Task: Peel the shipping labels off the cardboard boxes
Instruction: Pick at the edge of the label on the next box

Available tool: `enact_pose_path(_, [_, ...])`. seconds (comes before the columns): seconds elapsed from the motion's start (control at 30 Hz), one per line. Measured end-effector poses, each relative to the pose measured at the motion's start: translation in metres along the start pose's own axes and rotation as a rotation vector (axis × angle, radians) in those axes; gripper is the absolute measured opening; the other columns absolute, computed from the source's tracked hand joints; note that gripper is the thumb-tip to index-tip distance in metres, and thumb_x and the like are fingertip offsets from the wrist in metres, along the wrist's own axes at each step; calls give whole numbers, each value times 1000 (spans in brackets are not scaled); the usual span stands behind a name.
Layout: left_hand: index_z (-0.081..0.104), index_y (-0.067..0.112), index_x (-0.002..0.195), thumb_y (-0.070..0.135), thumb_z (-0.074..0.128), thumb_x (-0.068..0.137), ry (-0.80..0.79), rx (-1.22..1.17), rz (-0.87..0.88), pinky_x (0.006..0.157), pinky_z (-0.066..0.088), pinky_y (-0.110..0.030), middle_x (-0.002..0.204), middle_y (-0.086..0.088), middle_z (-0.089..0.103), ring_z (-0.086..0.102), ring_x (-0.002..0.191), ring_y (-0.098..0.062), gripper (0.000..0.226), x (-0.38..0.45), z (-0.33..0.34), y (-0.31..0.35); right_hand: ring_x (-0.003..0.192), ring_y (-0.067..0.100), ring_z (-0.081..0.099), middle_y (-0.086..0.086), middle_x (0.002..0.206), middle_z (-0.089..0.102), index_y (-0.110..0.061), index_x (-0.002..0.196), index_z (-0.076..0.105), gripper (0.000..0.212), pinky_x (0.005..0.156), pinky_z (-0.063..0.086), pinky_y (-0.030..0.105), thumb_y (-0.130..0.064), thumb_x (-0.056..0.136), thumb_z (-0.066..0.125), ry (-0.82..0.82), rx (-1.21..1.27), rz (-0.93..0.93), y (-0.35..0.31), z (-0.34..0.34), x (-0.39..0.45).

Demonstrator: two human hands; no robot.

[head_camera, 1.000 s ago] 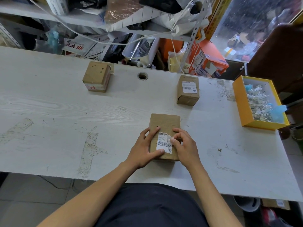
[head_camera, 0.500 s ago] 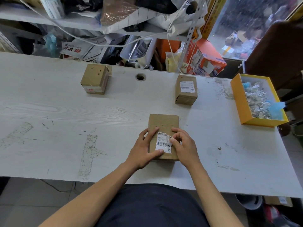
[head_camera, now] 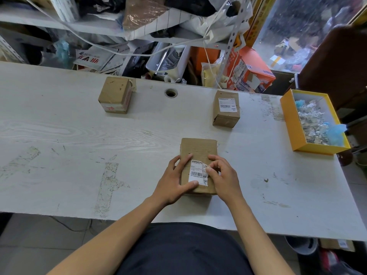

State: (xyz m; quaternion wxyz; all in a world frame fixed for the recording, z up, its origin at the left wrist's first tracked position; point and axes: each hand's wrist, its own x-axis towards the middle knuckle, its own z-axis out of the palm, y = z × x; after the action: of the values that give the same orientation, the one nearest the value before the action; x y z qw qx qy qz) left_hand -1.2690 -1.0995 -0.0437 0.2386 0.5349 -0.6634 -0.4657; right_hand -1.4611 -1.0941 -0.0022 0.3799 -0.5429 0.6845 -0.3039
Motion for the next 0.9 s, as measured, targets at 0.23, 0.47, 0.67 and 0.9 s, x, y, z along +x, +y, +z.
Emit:
enact_pose_path(0.23, [22,64,142,66,65,72,2,6,-9,103,48,-41,153,13,22,42,133,-10,82,1,0,-1,105,-17,48,-20,121,56,-17,75,59,17,77,35,2,-14,92,60,0,-18,9,-2,0,-1])
enact_pose_path(0.47, [22,65,142,67,64,71,-3,4,-18,103,48,-43,154,13,21,42,134,-11,83,0,1,-2,105,-21,47,-19,122,56,-16,75,59,17,79,36,3,-13,92,60,1,-26,-2,0,1,-1])
enact_pose_path(0.67, [21,65,142,67,65,72,-4,8,-17,102,49,-44,154,11,21,42,134,-12,82,0,0,-2,107,-20,47,-19,122,56,-15,76,59,16,81,38,7,-13,92,59,-6,-12,-9,-1,0,-2])
enact_pose_path(0.9, [21,64,142,68,64,71,-4,11,-20,103,48,-44,154,12,21,41,135,-12,83,0,0,-2,107,-19,47,-20,124,55,-16,77,59,16,82,40,11,-14,92,59,-12,-2,2,-2,0,-3])
